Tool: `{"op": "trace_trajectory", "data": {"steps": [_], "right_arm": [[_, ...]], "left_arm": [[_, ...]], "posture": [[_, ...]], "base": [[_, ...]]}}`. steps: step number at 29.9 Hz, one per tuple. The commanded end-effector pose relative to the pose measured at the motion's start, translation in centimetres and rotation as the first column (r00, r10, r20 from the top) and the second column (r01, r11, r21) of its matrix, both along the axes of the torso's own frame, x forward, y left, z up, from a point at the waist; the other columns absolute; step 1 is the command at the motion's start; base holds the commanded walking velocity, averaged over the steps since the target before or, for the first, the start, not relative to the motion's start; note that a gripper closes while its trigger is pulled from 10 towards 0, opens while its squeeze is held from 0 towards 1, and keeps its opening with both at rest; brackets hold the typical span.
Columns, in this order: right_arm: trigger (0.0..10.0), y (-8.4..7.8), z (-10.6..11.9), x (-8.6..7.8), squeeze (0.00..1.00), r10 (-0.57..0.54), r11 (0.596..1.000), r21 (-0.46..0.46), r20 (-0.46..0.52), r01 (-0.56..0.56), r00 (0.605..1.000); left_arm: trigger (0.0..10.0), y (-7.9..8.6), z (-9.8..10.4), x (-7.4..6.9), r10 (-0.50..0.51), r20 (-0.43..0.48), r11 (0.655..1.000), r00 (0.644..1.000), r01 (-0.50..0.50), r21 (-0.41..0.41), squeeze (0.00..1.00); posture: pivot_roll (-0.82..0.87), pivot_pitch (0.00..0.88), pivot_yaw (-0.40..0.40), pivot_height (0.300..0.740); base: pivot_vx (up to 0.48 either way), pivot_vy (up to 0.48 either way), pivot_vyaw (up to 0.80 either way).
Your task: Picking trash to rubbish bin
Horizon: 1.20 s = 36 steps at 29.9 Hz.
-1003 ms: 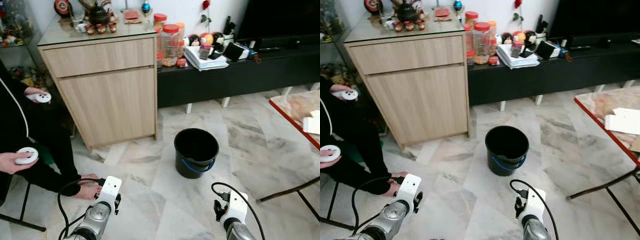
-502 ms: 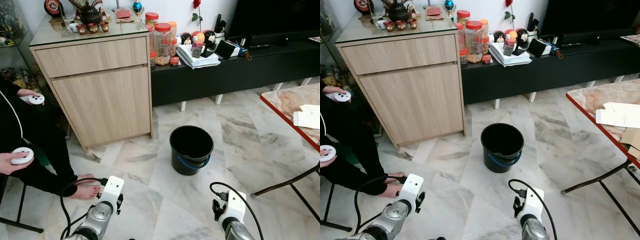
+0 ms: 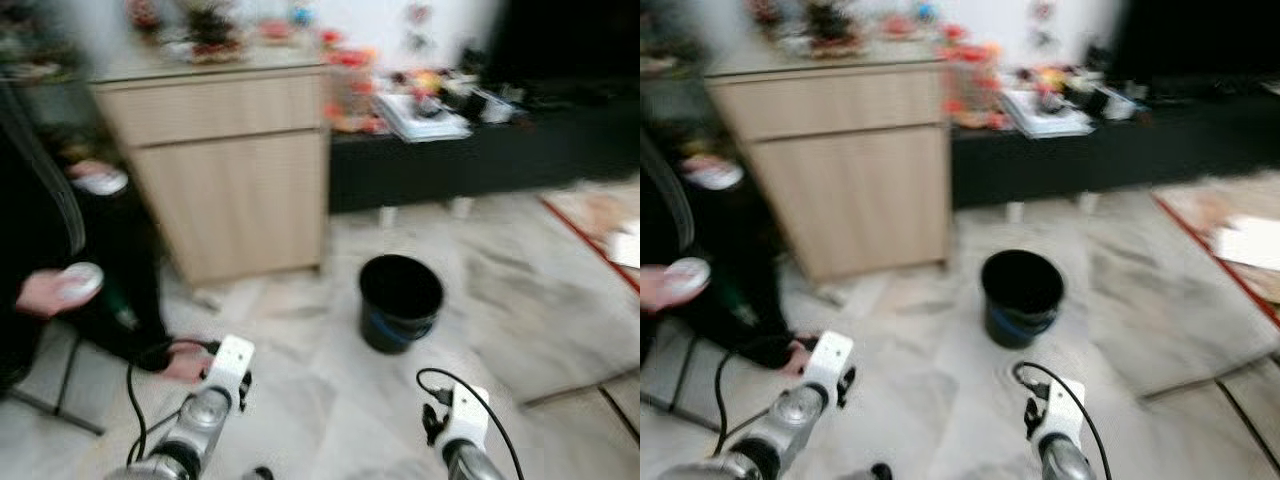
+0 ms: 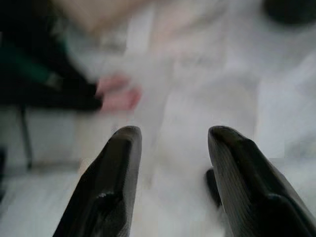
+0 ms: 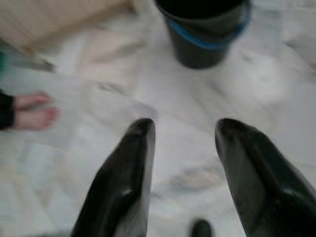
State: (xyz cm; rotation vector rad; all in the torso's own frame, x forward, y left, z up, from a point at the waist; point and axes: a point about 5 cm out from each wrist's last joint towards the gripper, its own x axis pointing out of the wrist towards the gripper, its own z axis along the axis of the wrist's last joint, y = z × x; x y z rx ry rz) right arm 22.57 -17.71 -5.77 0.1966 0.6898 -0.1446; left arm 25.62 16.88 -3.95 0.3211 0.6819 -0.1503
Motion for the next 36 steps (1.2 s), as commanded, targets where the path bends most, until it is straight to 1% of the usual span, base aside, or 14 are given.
{"op": "trace_trajectory", "data": {"steps": [1,17,19,22,23,25,26,27,28,29,31,32,35,36], "right_arm": [[10.0,0.3,0.0,0.0,0.00,0.010,1.000,0.001,-0.002,-0.010,1.000],[10.0,0.2,0.1,0.1,0.00,0.022,0.999,-0.024,0.001,-0.022,1.000],[10.0,0.2,0.1,0.1,0.00,0.021,0.999,-0.025,0.001,-0.020,1.000],[10.0,-0.2,0.4,0.5,0.00,0.029,0.998,-0.055,0.018,-0.028,0.999],[10.0,-0.5,0.7,0.9,0.00,0.007,0.998,-0.056,0.035,-0.005,0.999],[10.0,-0.7,0.9,1.1,0.00,-0.005,0.999,-0.052,0.043,0.008,0.999],[10.0,-1.1,1.1,1.3,0.00,-0.021,0.998,-0.057,0.056,0.024,0.998],[10.0,-1.8,1.4,1.6,0.00,-0.051,0.997,-0.062,0.071,0.055,0.996],[10.0,-1.8,1.4,1.6,0.00,-0.051,0.997,-0.062,0.071,0.055,0.996],[10.0,-2.5,1.6,1.7,0.00,-0.079,0.994,-0.064,0.079,0.084,0.994],[10.0,-3.3,1.7,1.6,0.00,-0.097,0.992,-0.072,0.082,0.103,0.992],[10.0,-3.9,1.8,1.6,0.00,-0.116,0.990,-0.073,0.087,0.123,0.989],[10.0,-4.6,2.1,1.6,0.00,-0.160,0.984,-0.057,0.103,0.166,0.982],[10.0,-4.8,2.3,1.9,0.00,-0.181,0.981,-0.051,0.118,0.188,0.976]], "left_arm": [[10.0,0.0,0.8,1.1,-0.016,0.029,1.000,0.999,0.016,0.013,0.00],[10.0,0.1,1.0,1.3,-0.016,0.032,1.000,0.999,0.015,0.015,0.00],[10.0,0.0,1.1,1.4,-0.017,0.036,1.000,0.999,0.016,0.014,0.00],[10.0,-0.4,1.8,2.3,-0.037,0.059,0.999,0.998,0.037,0.010,0.00],[10.0,-0.6,2.2,2.7,-0.047,0.071,0.999,0.996,0.046,0.009,0.00],[10.0,-0.7,2.3,2.9,-0.051,0.077,0.999,0.996,0.050,0.009,0.00],[10.0,-0.9,2.6,3.2,-0.056,0.088,0.998,0.995,0.055,0.009,0.00],[10.0,-1.1,3.1,3.7,-0.059,0.104,0.998,0.993,0.059,0.006,0.00],[10.0,-1.1,3.1,3.7,-0.059,0.104,0.998,0.993,0.059,0.006,0.00],[10.0,-1.4,3.5,4.2,-0.060,0.118,0.998,0.991,0.060,0.001,0.00],[10.0,-1.8,3.9,4.6,-0.066,0.133,0.998,0.989,0.067,-0.006,0.00],[10.0,-2.3,4.3,5.0,-0.070,0.149,0.997,0.986,0.073,-0.017,0.00],[10.0,-2.9,4.7,5.4,-0.074,0.163,0.996,0.984,0.080,-0.033,0.00],[10.0,-3.5,5.0,5.7,-0.080,0.175,0.995,0.981,0.090,-0.051,0.00]], "posture": [[0.12,0.035,0.007,0.740],[0.11,0.002,0.007,0.740],[0.11,0.000,0.009,0.740],[0.10,0.000,0.014,0.740],[0.09,0.000,0.018,0.740],[0.09,0.000,0.018,0.740],[0.08,0.000,0.020,0.740],[0.08,0.000,0.022,0.740],[0.08,0.000,0.022,0.740],[0.07,0.000,0.023,0.740],[0.07,0.000,0.024,0.740],[0.07,0.000,0.022,0.740],[0.06,0.000,0.017,0.740],[0.06,0.000,0.013,0.740]], "base": [[0.000,0.000,0.00],[0.000,0.000,0.00],[0.000,0.000,0.00],[0.000,0.000,0.00],[0.000,0.000,0.00],[0.000,0.000,0.00],[0.000,0.000,0.00],[0.000,0.000,0.00],[0.000,0.000,0.00],[0.000,0.000,0.00],[0.000,0.000,0.00],[0.000,0.000,0.00],[0.000,0.000,0.00],[0.000,0.000,0.00]]}}
